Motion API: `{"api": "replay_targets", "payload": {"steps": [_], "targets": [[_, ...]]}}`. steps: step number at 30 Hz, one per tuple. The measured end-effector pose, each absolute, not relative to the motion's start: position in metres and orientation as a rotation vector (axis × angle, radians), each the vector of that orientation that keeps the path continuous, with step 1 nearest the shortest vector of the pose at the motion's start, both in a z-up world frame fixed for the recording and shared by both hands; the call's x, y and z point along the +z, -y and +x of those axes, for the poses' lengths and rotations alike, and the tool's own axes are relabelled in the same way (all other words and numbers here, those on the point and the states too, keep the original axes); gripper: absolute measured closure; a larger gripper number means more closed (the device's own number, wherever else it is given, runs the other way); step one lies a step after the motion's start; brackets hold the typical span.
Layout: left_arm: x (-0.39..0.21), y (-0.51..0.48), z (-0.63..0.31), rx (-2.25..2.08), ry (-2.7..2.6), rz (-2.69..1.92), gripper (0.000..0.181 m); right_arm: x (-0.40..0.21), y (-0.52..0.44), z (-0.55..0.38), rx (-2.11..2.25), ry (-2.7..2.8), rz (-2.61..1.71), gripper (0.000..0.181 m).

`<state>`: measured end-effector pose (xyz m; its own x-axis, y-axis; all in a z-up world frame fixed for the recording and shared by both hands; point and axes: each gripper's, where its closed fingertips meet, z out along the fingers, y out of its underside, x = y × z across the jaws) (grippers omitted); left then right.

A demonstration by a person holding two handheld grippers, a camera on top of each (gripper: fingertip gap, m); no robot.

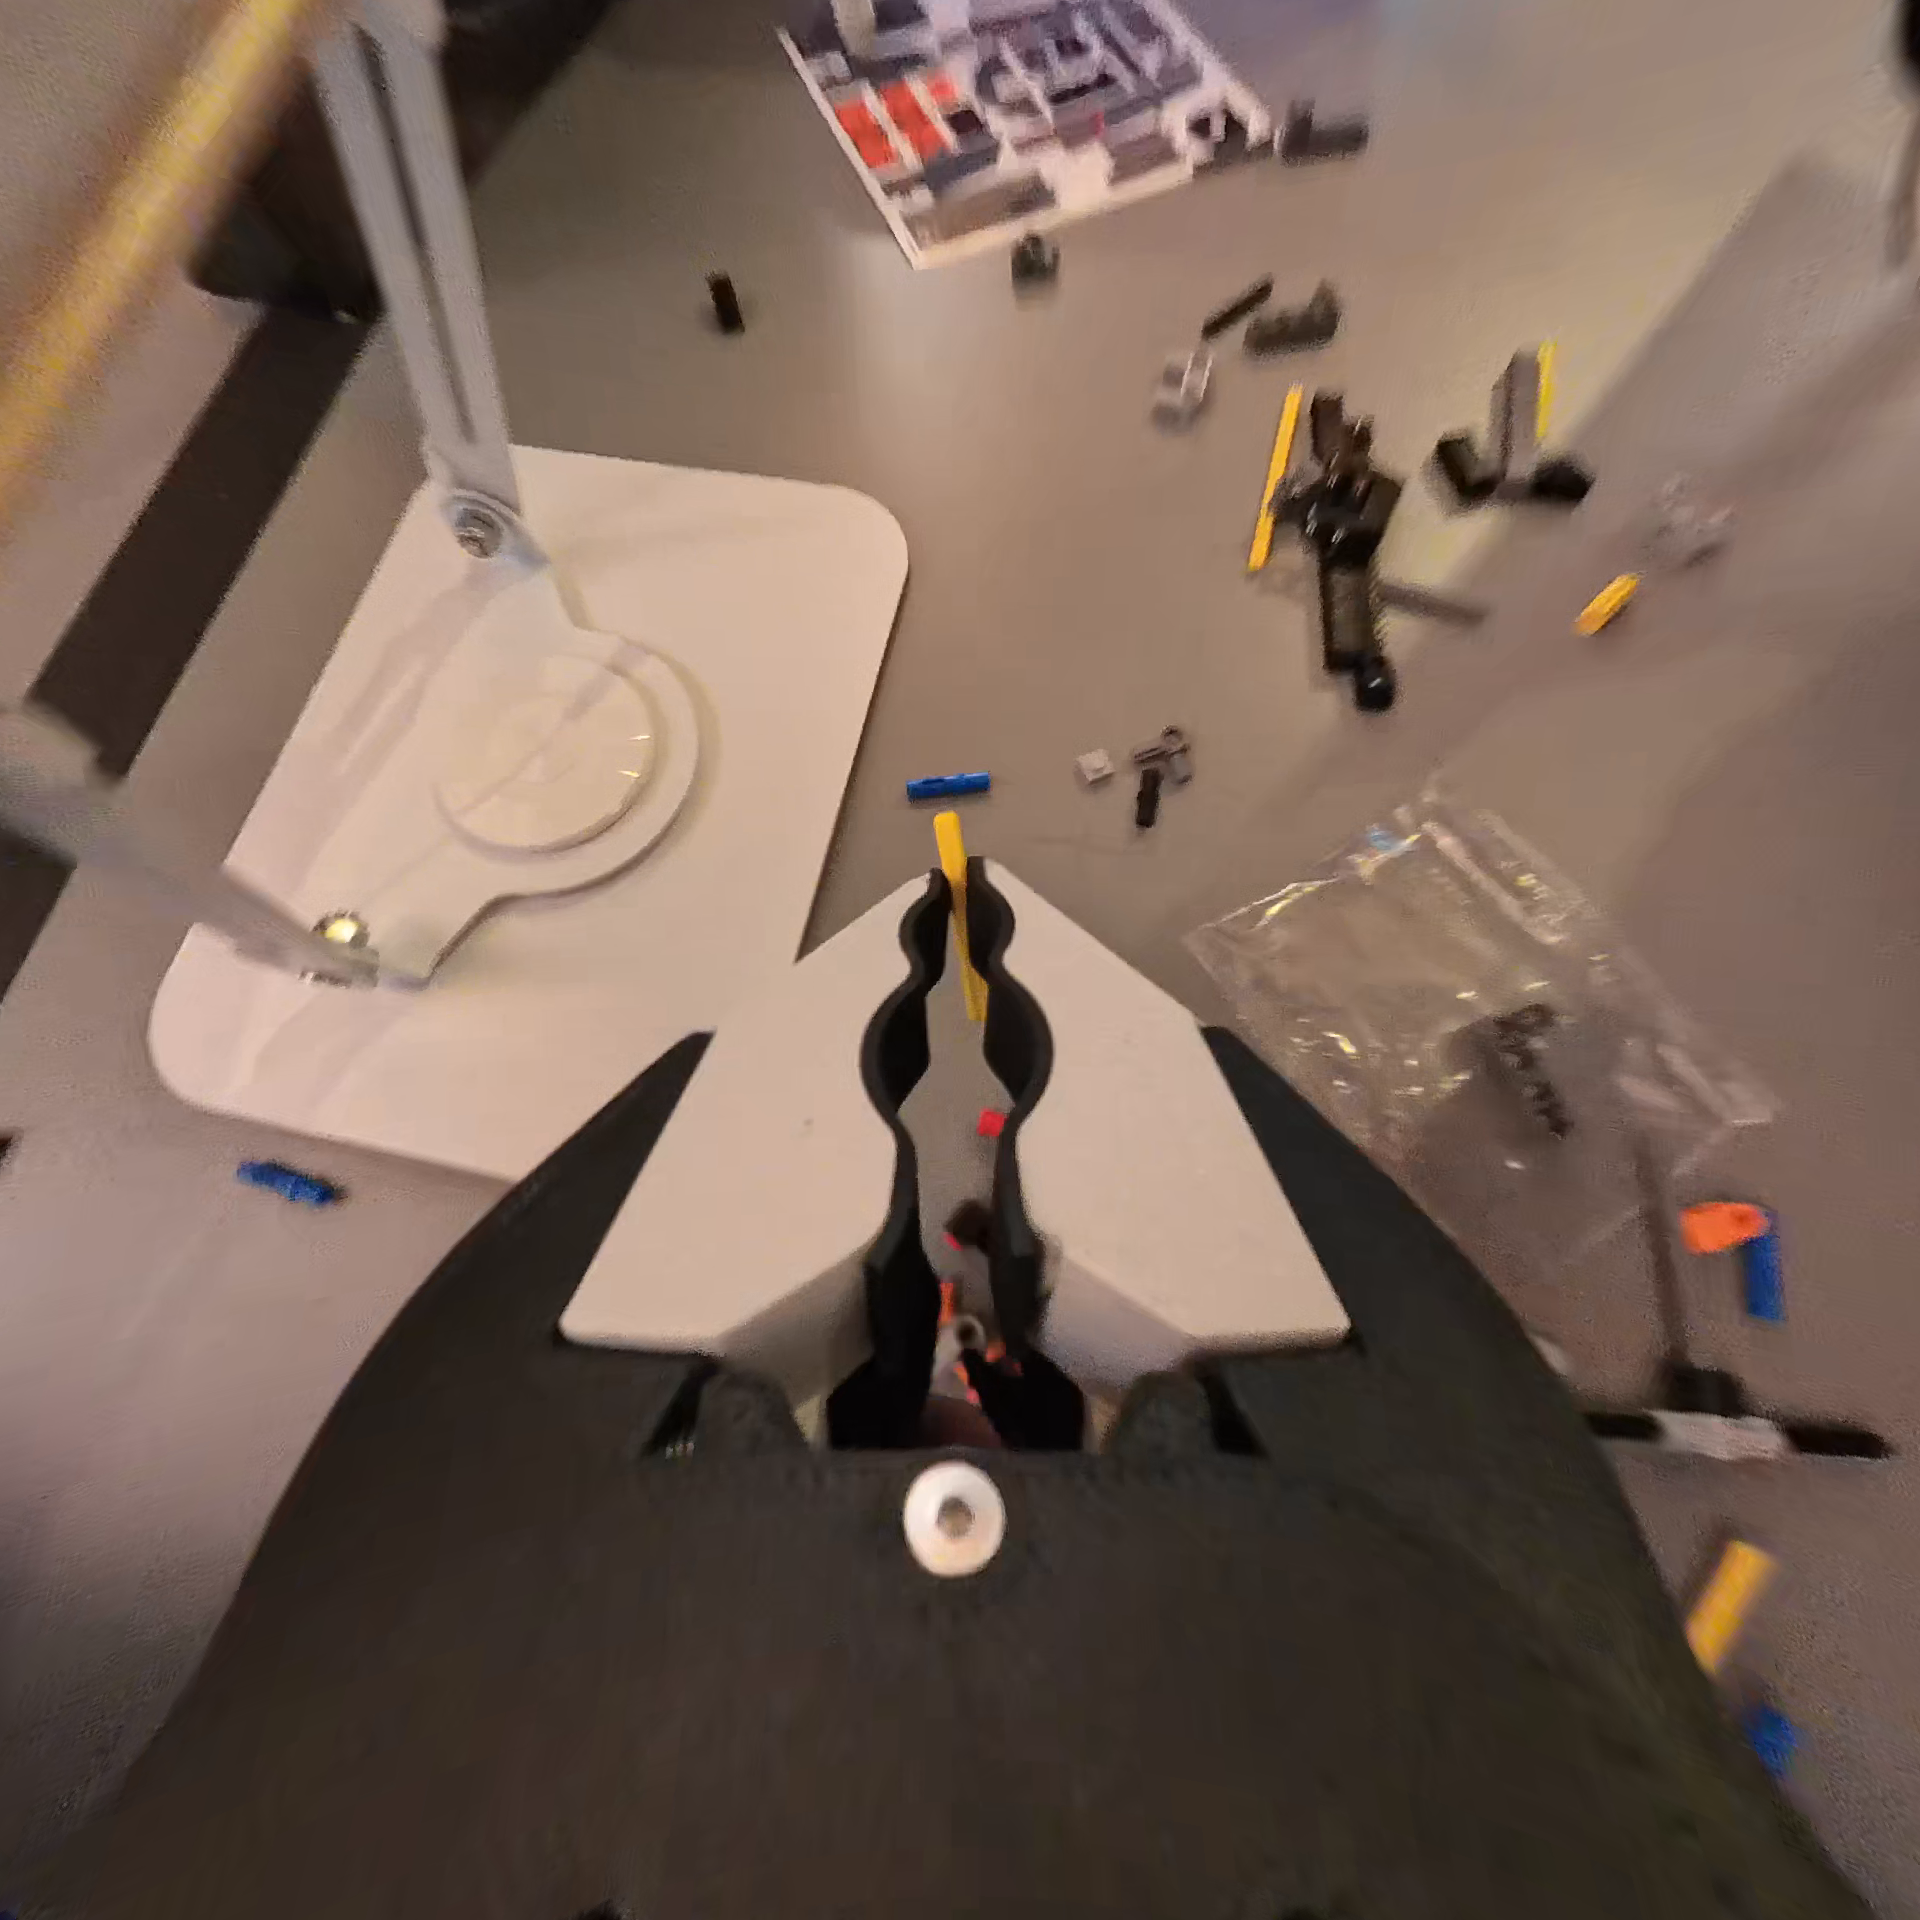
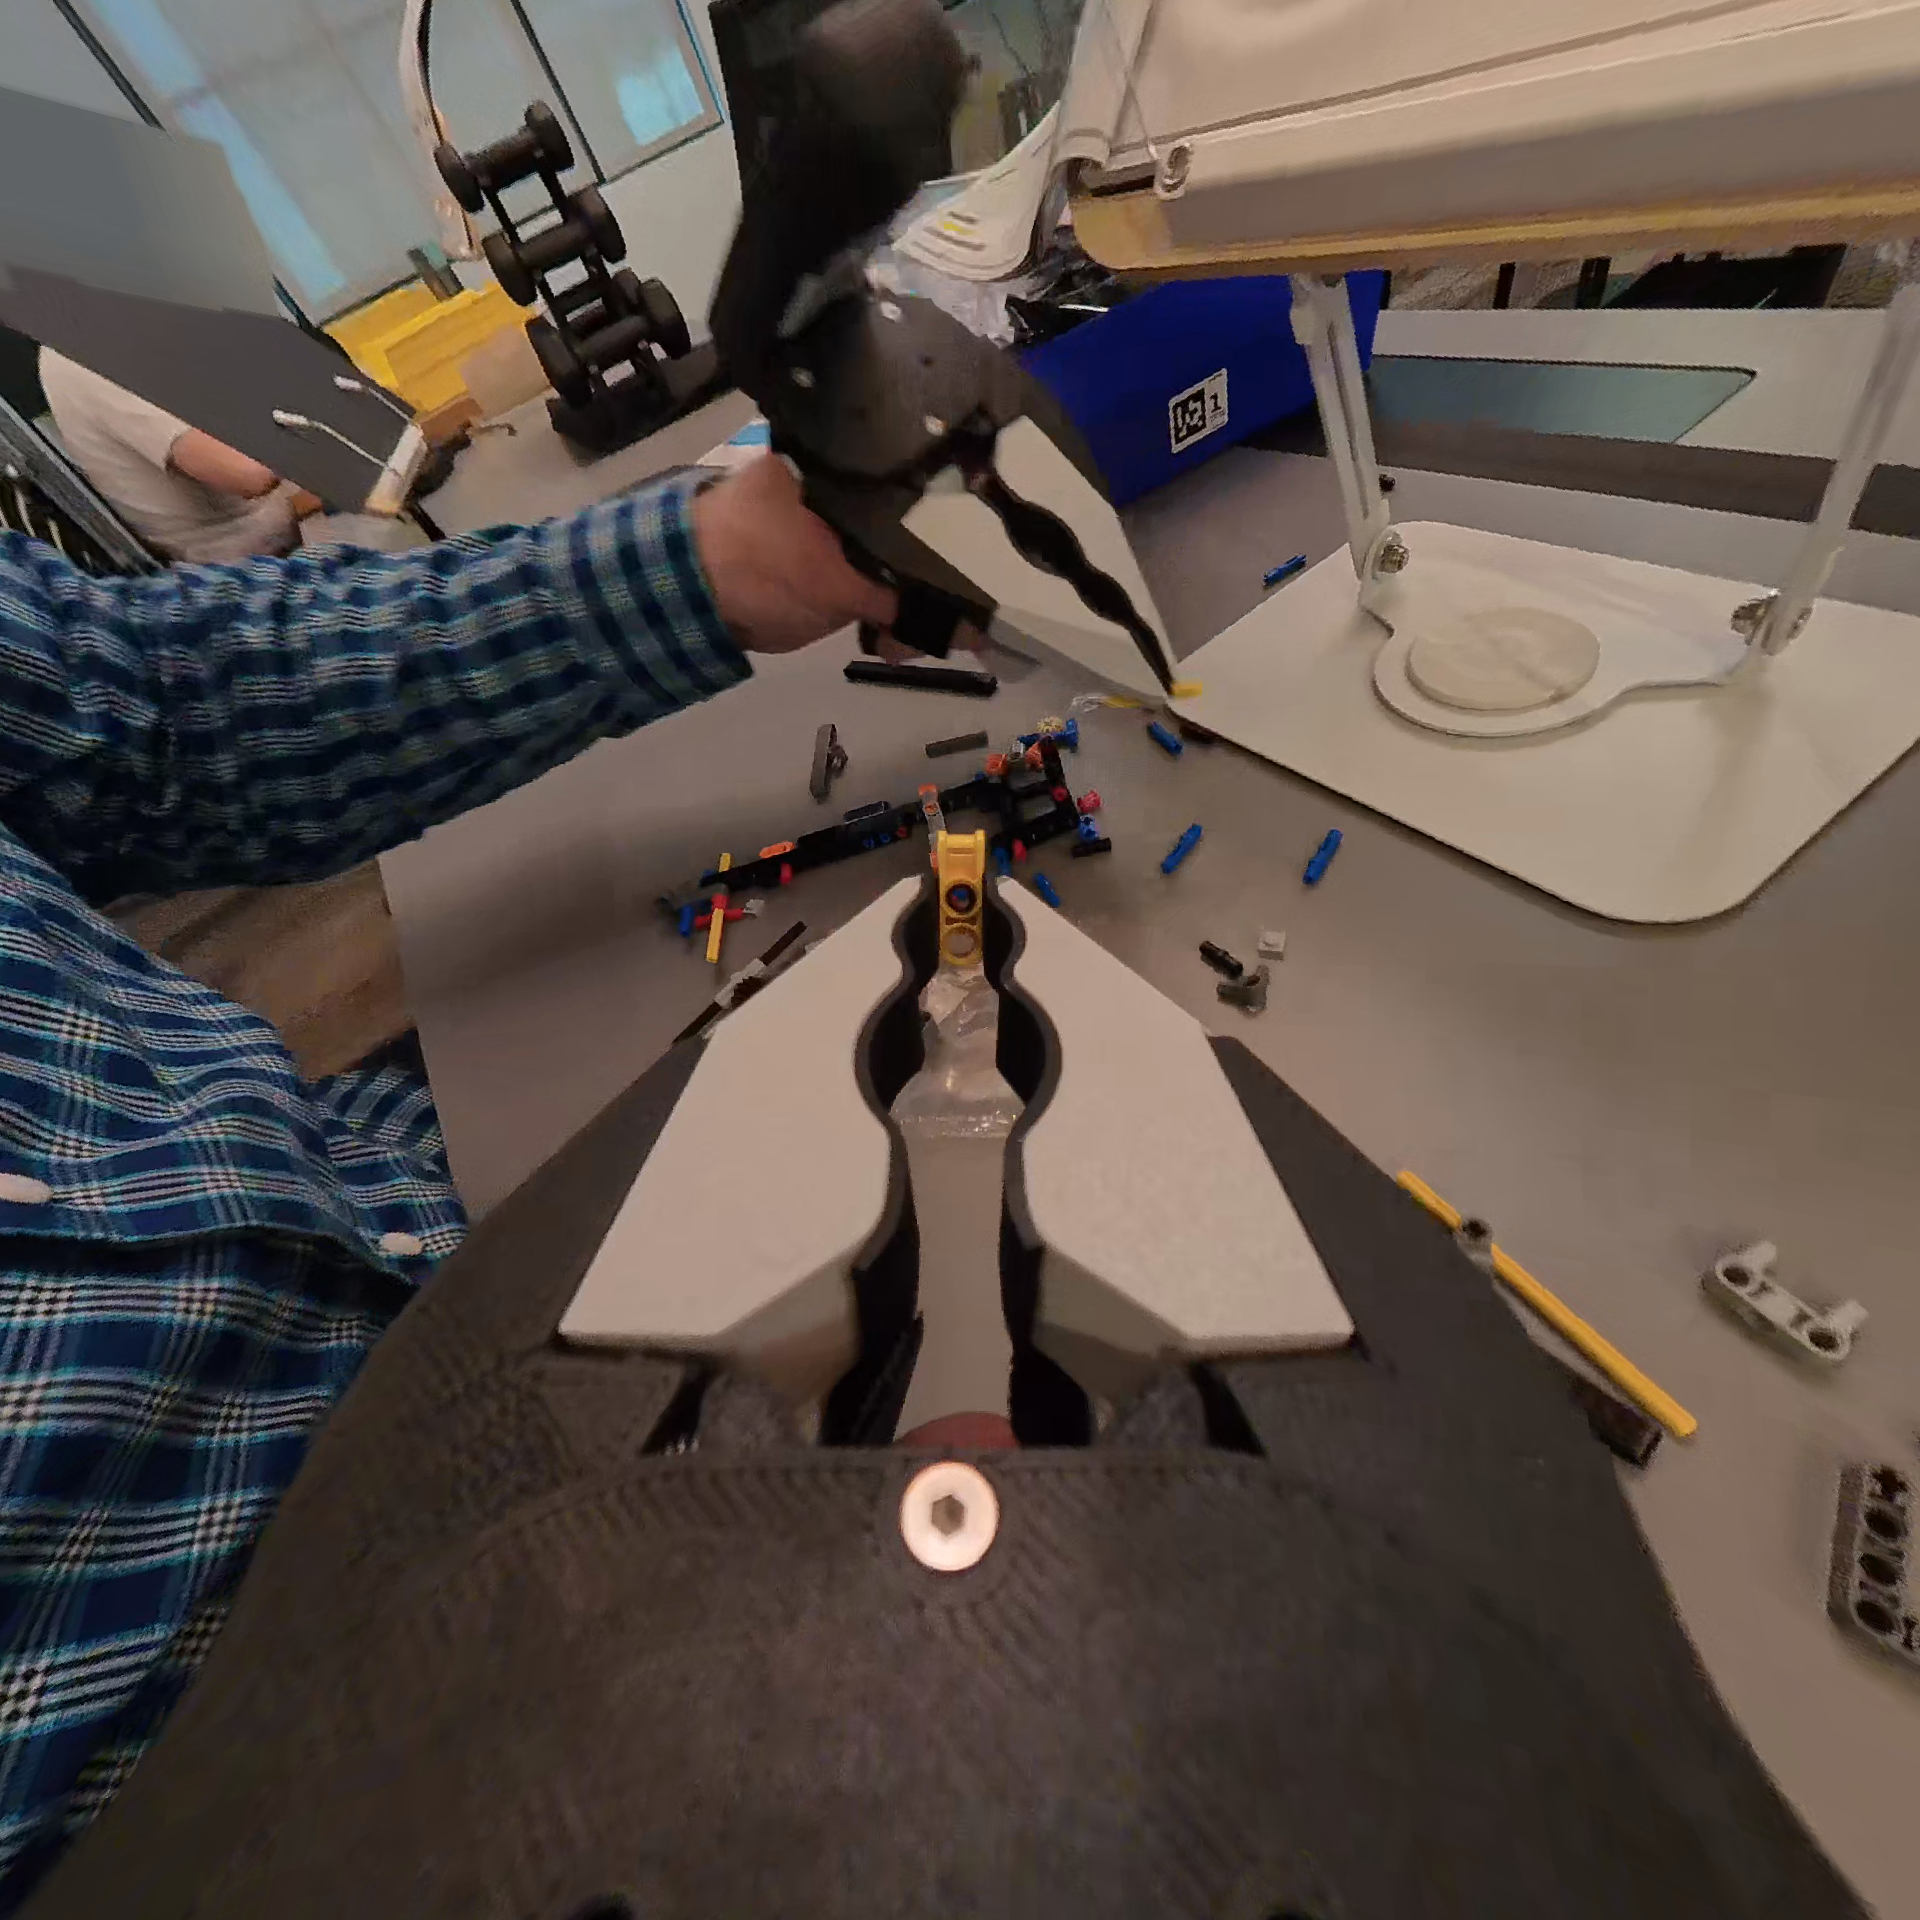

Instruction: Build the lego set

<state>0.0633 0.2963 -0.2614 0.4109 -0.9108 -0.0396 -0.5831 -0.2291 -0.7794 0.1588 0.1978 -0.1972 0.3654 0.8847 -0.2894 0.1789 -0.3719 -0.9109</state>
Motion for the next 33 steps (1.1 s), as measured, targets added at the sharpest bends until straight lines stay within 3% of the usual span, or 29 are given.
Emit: {"api": "replay_targets", "payload": {"steps": [10, 21, 33], "targets": [[-0.197, -0.225, -0.001, -0.844, -0.692, -1.900, 0.181, -0.179, -0.204, 0.070, 0.881, 1.208, -1.661, 0.176], [-0.184, -0.168, -0.034, -1.082, -0.289, -1.844, 0.181, -0.171, -0.193, -0.023, 0.898, 1.351, -1.563, 0.176], [-0.173, -0.167, -0.030, -1.195, -0.212, -1.774, 0.181, -0.178, -0.188, -0.042, 0.860, 1.449, -1.507, 0.176]]}}
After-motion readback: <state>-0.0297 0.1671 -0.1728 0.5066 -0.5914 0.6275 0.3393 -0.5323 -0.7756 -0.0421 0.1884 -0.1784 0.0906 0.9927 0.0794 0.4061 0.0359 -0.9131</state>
